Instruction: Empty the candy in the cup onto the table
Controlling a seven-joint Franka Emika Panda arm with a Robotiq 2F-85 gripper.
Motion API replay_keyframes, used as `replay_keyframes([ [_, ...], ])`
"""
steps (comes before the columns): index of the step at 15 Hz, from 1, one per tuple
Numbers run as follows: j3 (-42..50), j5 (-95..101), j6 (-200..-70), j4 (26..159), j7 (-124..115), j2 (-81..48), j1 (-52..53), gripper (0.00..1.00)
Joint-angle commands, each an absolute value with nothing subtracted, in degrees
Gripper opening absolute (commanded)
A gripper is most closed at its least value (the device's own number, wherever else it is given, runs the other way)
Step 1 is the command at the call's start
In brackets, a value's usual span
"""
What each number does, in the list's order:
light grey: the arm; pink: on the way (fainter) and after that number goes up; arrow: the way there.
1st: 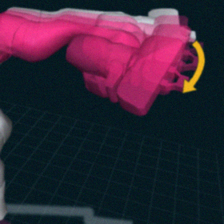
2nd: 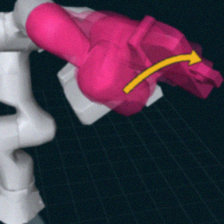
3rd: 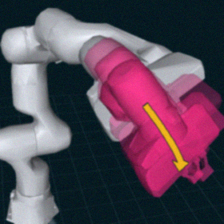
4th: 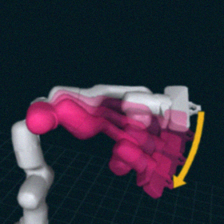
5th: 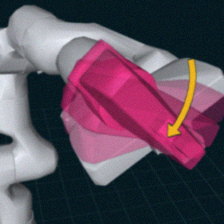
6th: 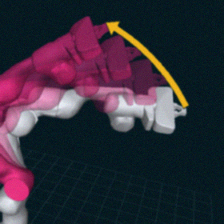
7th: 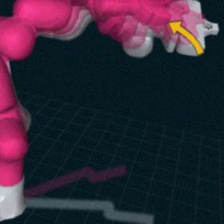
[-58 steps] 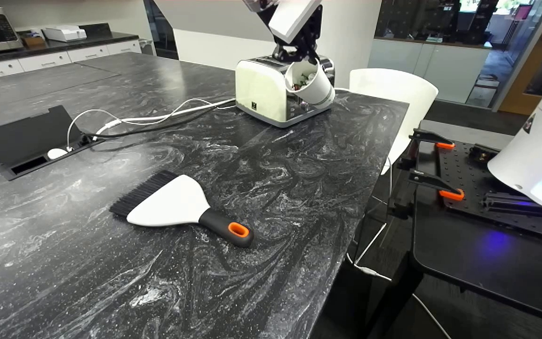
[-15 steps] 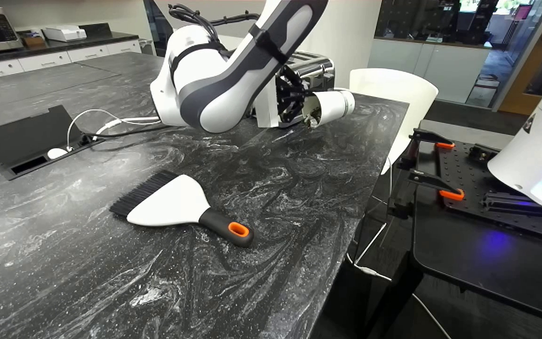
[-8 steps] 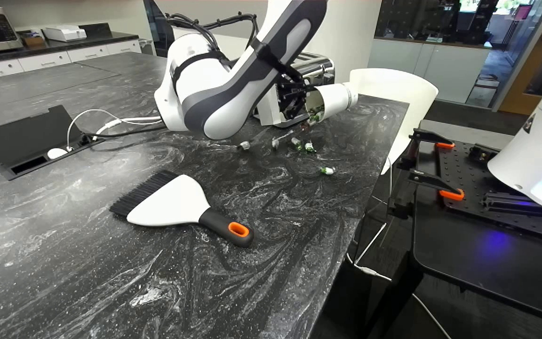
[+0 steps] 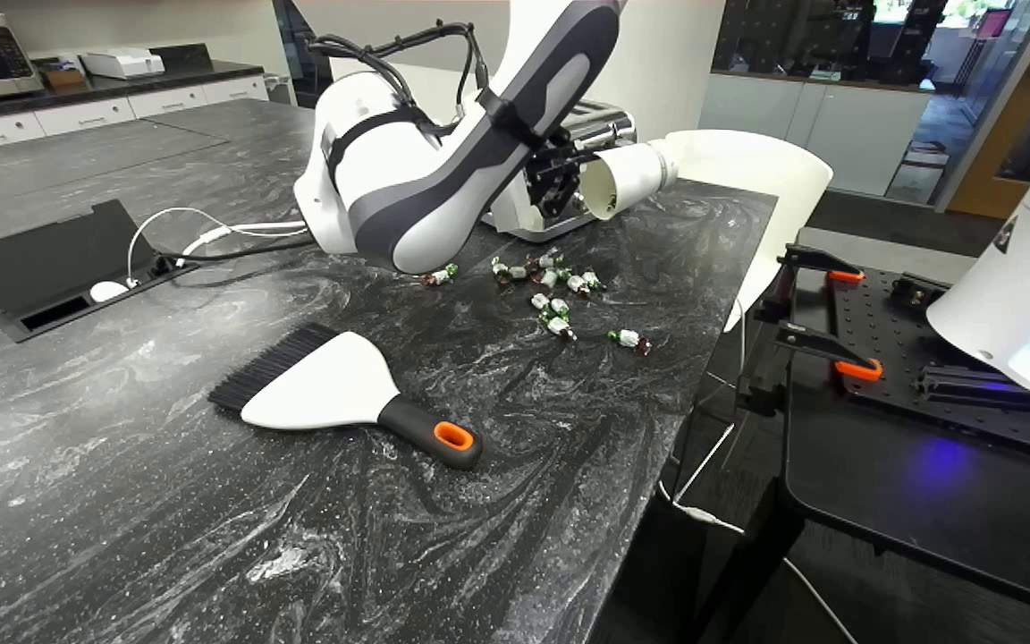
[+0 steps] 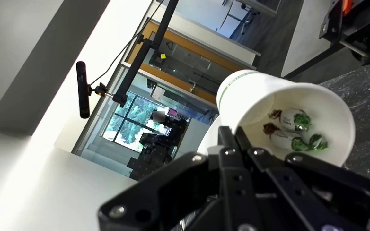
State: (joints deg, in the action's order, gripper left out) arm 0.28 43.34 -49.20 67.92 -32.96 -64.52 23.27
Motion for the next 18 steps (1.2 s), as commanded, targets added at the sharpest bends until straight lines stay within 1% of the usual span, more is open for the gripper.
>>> replay_keyframes([
  [1,1.05,45.99,-45.7,65.01,-29.13,-66.04,24.23,0.01],
  [13,0.71,47.28,-44.61,60.41,-27.3,-67.17,24.91,0.01],
  [18,-1.89,39.48,-48.22,58.37,-30.37,-63.12,22.78,0.01],
])
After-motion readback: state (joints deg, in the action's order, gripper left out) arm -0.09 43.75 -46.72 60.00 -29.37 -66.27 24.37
